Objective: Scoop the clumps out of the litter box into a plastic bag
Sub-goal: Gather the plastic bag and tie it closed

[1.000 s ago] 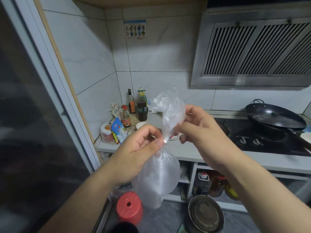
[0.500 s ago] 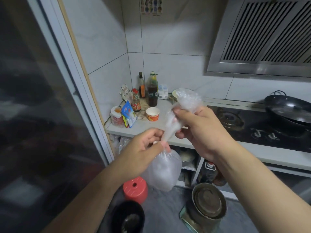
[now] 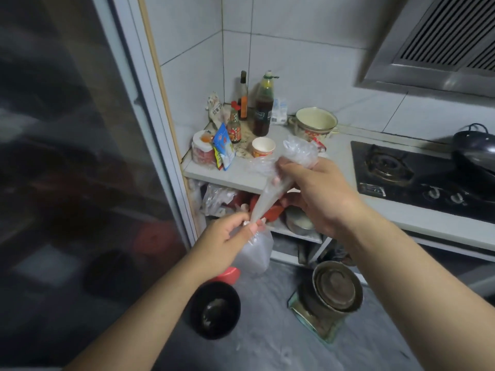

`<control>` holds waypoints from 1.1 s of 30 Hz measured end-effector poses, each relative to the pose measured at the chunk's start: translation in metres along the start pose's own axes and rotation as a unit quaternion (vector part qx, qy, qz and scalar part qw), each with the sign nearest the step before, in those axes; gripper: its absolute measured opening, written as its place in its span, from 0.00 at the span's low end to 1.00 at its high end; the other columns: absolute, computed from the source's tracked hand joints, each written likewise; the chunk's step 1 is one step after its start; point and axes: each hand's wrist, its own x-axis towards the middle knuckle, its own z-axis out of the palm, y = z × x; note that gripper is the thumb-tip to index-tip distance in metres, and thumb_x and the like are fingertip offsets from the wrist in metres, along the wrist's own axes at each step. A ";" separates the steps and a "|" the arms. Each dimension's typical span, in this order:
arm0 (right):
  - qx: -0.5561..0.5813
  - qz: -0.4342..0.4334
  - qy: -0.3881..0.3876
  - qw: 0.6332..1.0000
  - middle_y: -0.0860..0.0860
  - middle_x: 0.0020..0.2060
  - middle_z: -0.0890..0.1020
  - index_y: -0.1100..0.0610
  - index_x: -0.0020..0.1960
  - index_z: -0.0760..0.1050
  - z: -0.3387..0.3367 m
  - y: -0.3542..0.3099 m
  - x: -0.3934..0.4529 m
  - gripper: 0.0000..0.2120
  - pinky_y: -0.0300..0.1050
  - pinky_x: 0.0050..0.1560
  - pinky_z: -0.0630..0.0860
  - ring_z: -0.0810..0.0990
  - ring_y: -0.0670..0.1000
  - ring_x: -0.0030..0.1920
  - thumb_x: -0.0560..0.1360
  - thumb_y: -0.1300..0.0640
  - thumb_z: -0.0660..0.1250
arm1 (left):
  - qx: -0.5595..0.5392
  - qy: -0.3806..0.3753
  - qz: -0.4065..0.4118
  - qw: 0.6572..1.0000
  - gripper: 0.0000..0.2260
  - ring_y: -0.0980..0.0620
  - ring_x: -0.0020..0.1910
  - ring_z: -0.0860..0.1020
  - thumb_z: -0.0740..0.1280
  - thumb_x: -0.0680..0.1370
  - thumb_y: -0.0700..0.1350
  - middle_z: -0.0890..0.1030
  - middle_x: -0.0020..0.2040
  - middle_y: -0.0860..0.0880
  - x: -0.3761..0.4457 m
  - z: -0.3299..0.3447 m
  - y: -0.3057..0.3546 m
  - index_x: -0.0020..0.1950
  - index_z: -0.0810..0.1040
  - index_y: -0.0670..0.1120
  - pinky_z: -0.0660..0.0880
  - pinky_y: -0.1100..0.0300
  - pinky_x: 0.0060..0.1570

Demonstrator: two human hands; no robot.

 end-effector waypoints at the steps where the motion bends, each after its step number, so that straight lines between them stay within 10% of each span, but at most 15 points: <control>1: -0.007 0.011 -0.003 1.000 0.62 0.37 0.78 0.64 0.48 0.78 0.008 0.006 0.003 0.08 0.65 0.39 0.77 0.75 0.62 0.38 0.81 0.60 0.65 | -0.007 -0.003 -0.006 1.000 0.16 0.57 0.55 0.83 0.63 0.81 0.66 0.85 0.56 0.59 -0.001 -0.006 -0.012 0.59 0.82 0.59 0.78 0.48 0.58; 8: -0.143 0.041 -0.065 0.987 0.65 0.45 0.85 0.65 0.52 0.80 0.045 0.063 0.020 0.09 0.65 0.49 0.82 0.84 0.67 0.45 0.80 0.59 0.66 | -0.014 0.030 -0.051 0.998 0.07 0.62 0.53 0.82 0.68 0.78 0.59 0.85 0.52 0.61 -0.004 -0.035 -0.081 0.54 0.82 0.63 0.76 0.54 0.56; 14: -0.145 0.073 -0.111 0.981 0.54 0.47 0.87 0.57 0.58 0.78 0.057 0.114 0.029 0.07 0.51 0.48 0.84 0.87 0.54 0.46 0.81 0.61 0.65 | -0.049 0.011 -0.098 0.994 0.18 0.65 0.62 0.79 0.74 0.71 0.59 0.82 0.59 0.64 -0.008 -0.038 -0.107 0.60 0.79 0.66 0.74 0.59 0.61; 18: -0.159 0.108 -0.151 0.970 0.54 0.48 0.87 0.56 0.57 0.77 0.058 0.157 0.044 0.06 0.59 0.52 0.82 0.86 0.55 0.49 0.81 0.61 0.64 | -0.044 0.031 -0.126 0.991 0.18 0.71 0.60 0.76 0.76 0.74 0.51 0.82 0.58 0.62 -0.008 -0.033 -0.118 0.60 0.77 0.65 0.70 0.73 0.58; 22: -0.166 0.128 -0.177 0.962 0.53 0.48 0.86 0.53 0.57 0.79 0.057 0.204 0.062 0.08 0.58 0.52 0.81 0.85 0.55 0.51 0.82 0.62 0.63 | -0.018 0.051 -0.164 0.985 0.15 0.66 0.57 0.80 0.76 0.75 0.44 0.84 0.55 0.61 -0.008 -0.026 -0.135 0.58 0.80 0.60 0.75 0.65 0.60; 26: -0.152 0.141 -0.198 0.958 0.45 0.46 0.85 0.50 0.55 0.79 0.058 0.244 0.076 0.08 0.30 0.43 0.75 0.83 0.39 0.46 0.82 0.61 0.64 | -0.037 0.049 -0.209 0.976 0.12 0.62 0.61 0.80 0.74 0.76 0.43 0.84 0.59 0.56 -0.005 -0.025 -0.160 0.58 0.81 0.55 0.76 0.58 0.64; 33: -0.269 0.156 -0.239 0.920 0.50 0.51 0.84 0.56 0.59 0.80 0.079 0.329 0.094 0.09 0.34 0.51 0.76 0.82 0.49 0.51 0.82 0.55 0.64 | -0.053 0.040 -0.262 0.963 0.11 0.55 0.59 0.83 0.70 0.77 0.48 0.86 0.56 0.52 -0.005 -0.021 -0.220 0.59 0.82 0.50 0.79 0.53 0.62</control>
